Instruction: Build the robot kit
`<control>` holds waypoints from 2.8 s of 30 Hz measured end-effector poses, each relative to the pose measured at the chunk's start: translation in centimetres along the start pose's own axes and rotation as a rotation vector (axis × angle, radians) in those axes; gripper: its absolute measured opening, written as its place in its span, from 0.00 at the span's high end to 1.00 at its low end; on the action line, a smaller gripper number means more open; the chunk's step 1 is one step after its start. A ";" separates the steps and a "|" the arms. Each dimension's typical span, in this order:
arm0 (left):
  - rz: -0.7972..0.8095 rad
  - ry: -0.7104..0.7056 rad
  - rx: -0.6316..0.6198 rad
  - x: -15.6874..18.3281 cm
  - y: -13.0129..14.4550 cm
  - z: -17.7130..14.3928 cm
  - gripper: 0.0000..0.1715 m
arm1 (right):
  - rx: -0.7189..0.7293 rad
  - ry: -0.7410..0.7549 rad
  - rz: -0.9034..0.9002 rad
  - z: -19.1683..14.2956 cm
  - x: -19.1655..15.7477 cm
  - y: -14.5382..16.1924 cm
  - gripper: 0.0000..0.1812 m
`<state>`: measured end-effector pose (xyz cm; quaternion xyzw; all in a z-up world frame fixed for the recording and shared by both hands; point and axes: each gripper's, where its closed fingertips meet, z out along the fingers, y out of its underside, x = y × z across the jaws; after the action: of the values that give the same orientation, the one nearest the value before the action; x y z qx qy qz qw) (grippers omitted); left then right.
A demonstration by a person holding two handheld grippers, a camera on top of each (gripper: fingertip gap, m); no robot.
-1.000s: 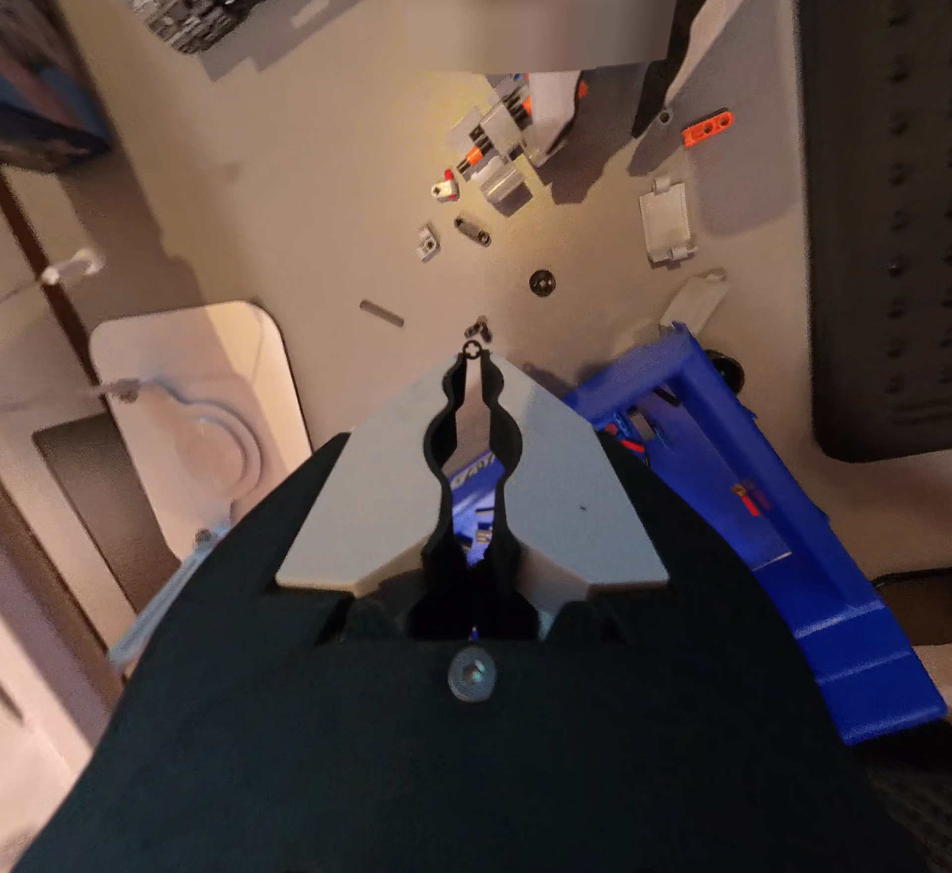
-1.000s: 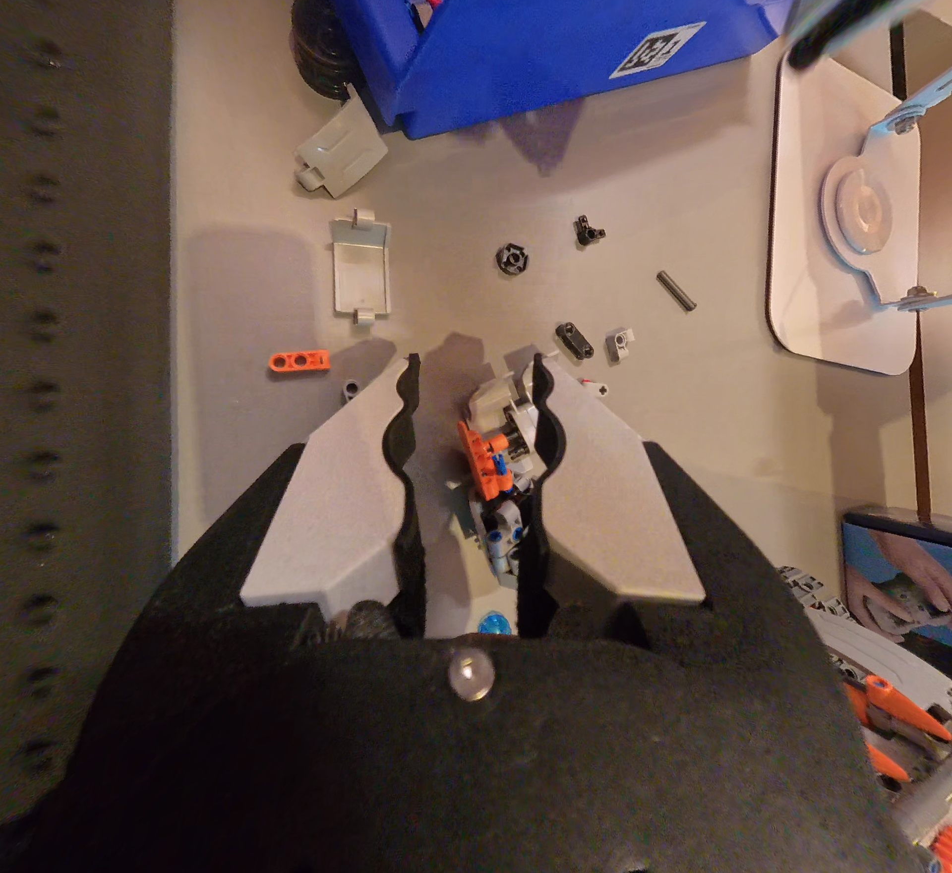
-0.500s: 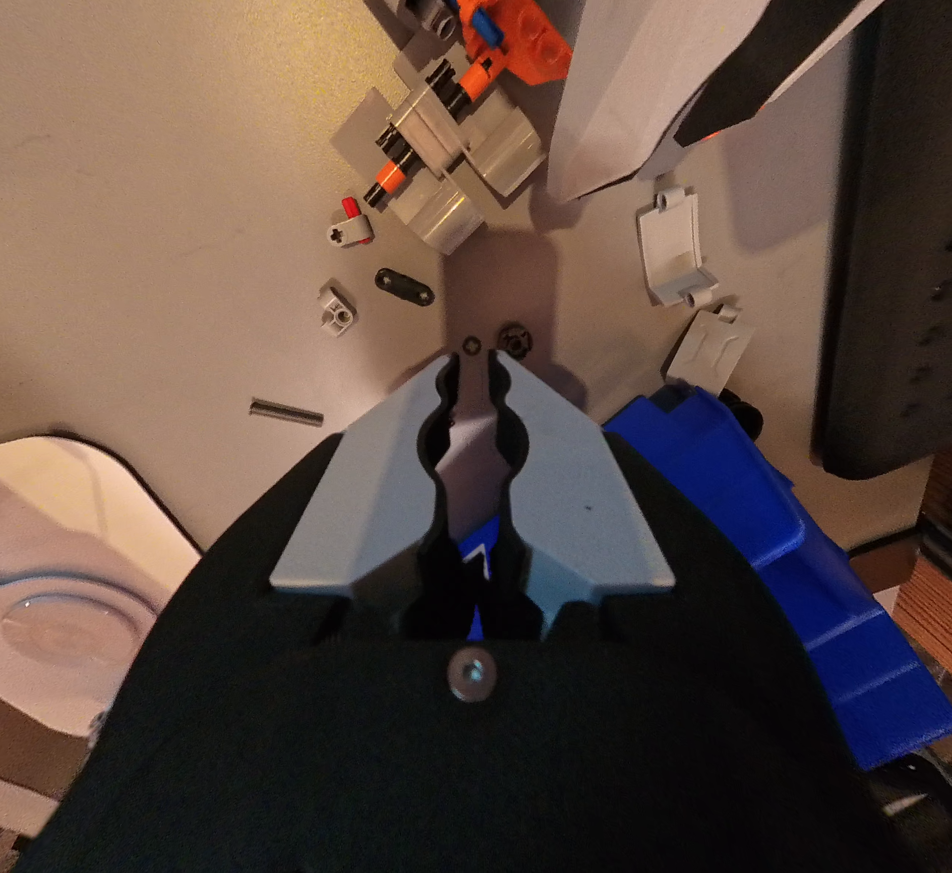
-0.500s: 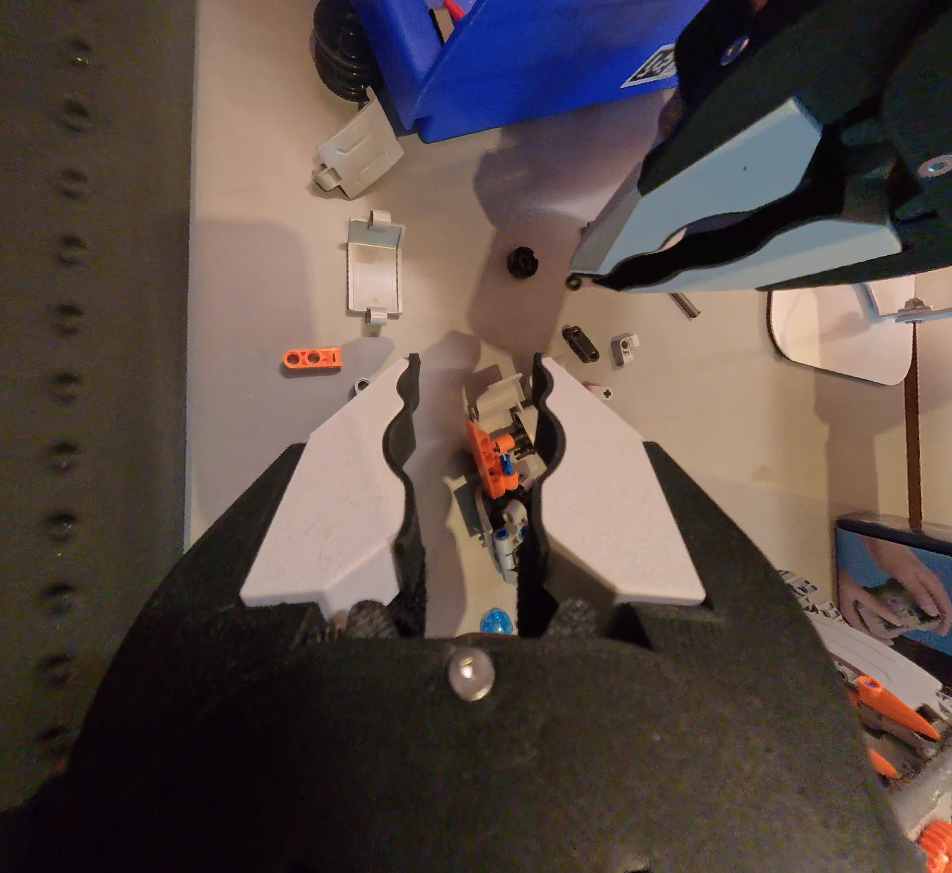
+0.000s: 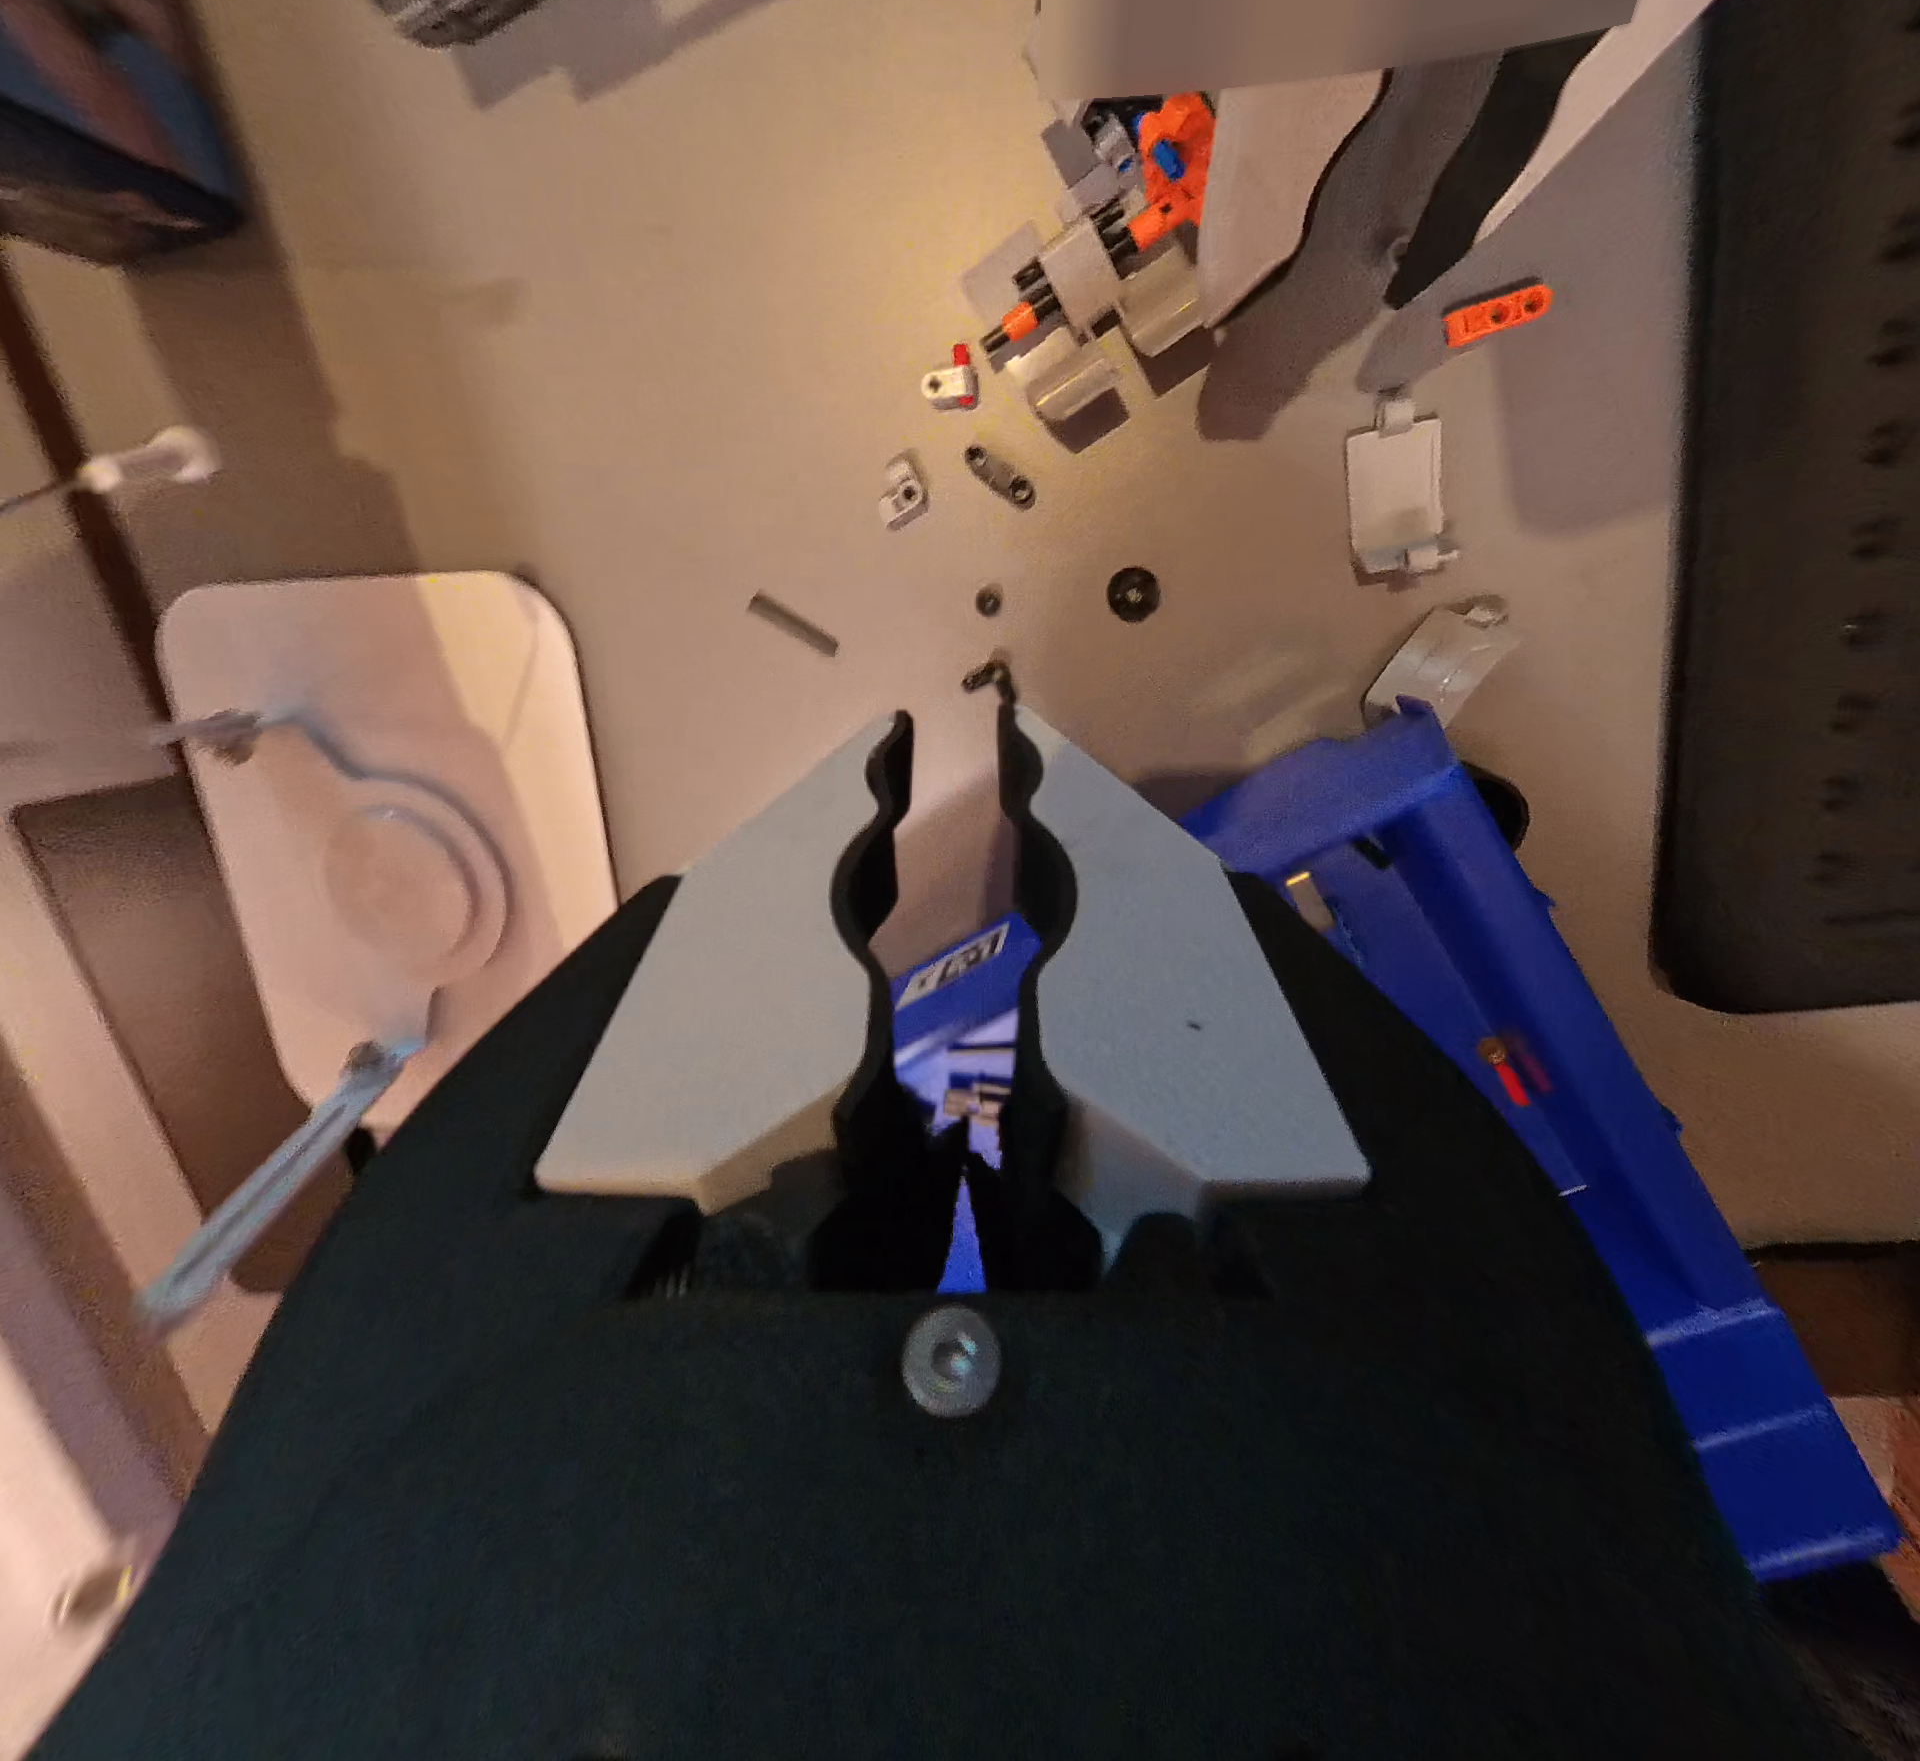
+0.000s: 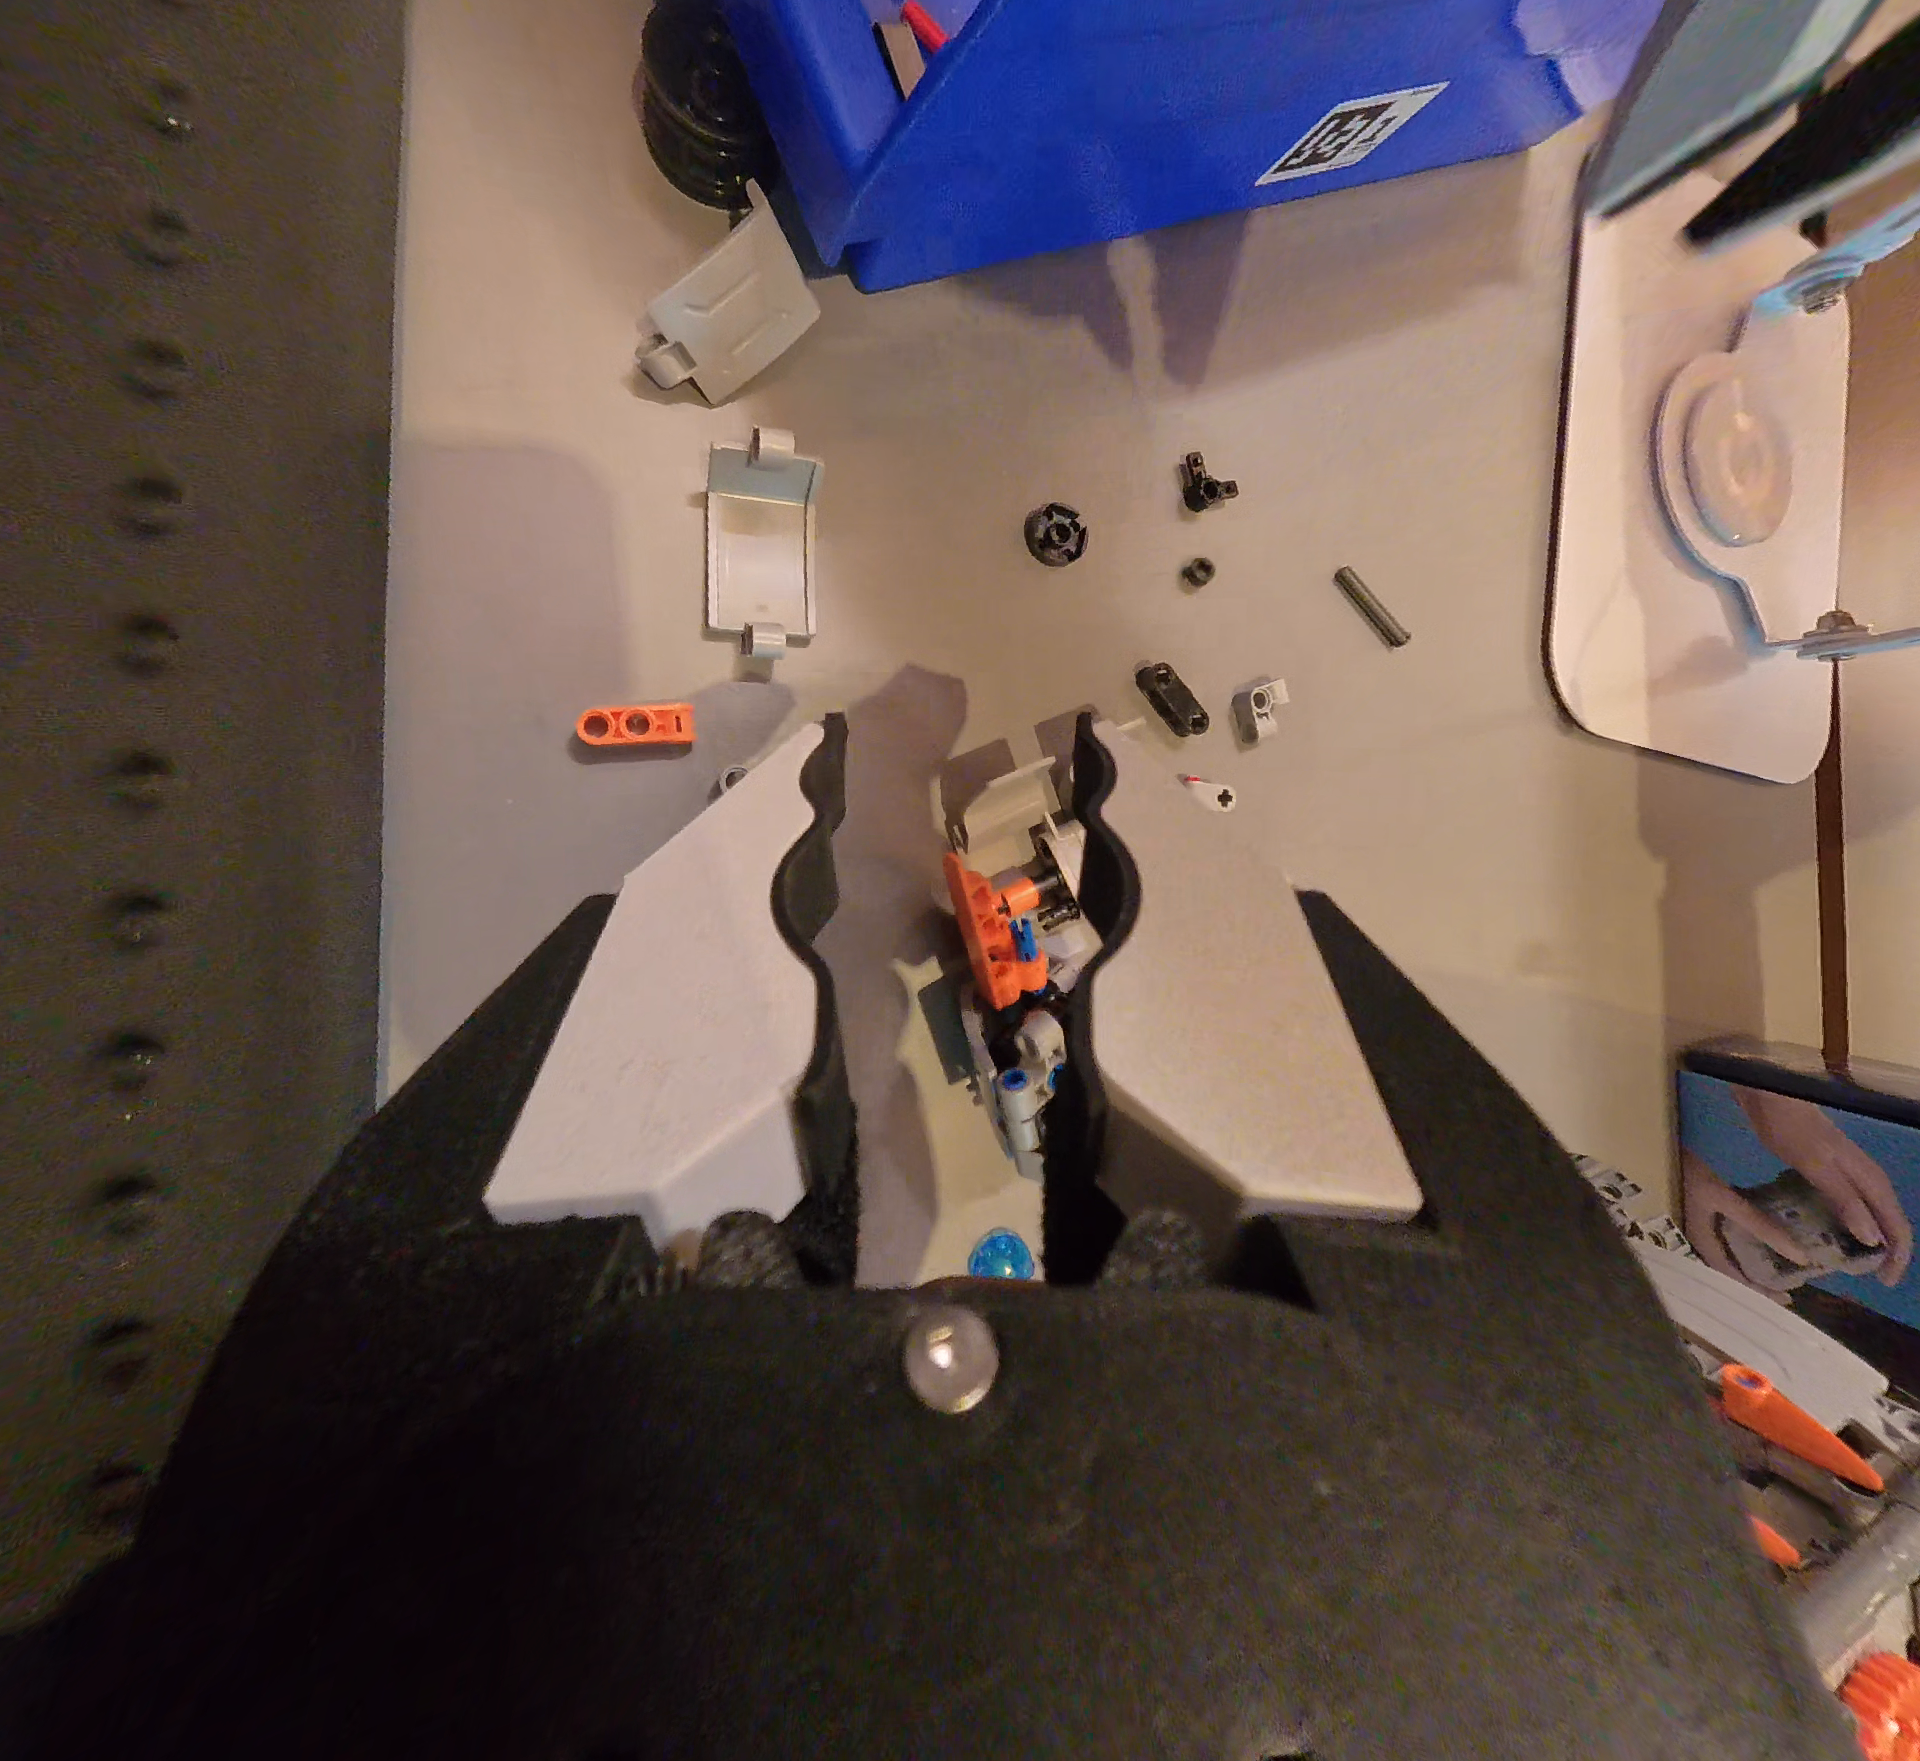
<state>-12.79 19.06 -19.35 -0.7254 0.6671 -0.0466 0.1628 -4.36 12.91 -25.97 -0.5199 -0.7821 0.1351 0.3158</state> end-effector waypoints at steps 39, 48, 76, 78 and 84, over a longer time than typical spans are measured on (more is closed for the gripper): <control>-0.234 -0.197 0.039 1.2 10.6 -2.4 0.88 | -0.006 0.004 -0.003 0.1 0.0 0.1 0.77; -0.258 -0.243 0.105 -0.2 10.6 -3.3 0.89 | -0.001 0.002 -0.001 0.1 0.0 0.1 0.77; -0.346 -0.193 -0.065 -1.2 16.2 -1.8 0.85 | -0.014 -0.011 0.010 0.6 0.0 0.5 0.77; -0.367 -0.177 -0.048 -1.4 16.2 -1.4 0.85 | -0.013 -0.012 0.010 0.6 0.0 0.5 0.77; -0.312 -0.095 -0.036 -0.2 15.1 0.3 0.85 | -0.013 -0.015 0.013 0.6 0.0 0.5 0.77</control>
<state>-27.06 18.44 -24.12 -0.8244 0.5387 -0.0250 0.1717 -4.36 13.18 -26.74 -0.5259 -0.7819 0.1359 0.3058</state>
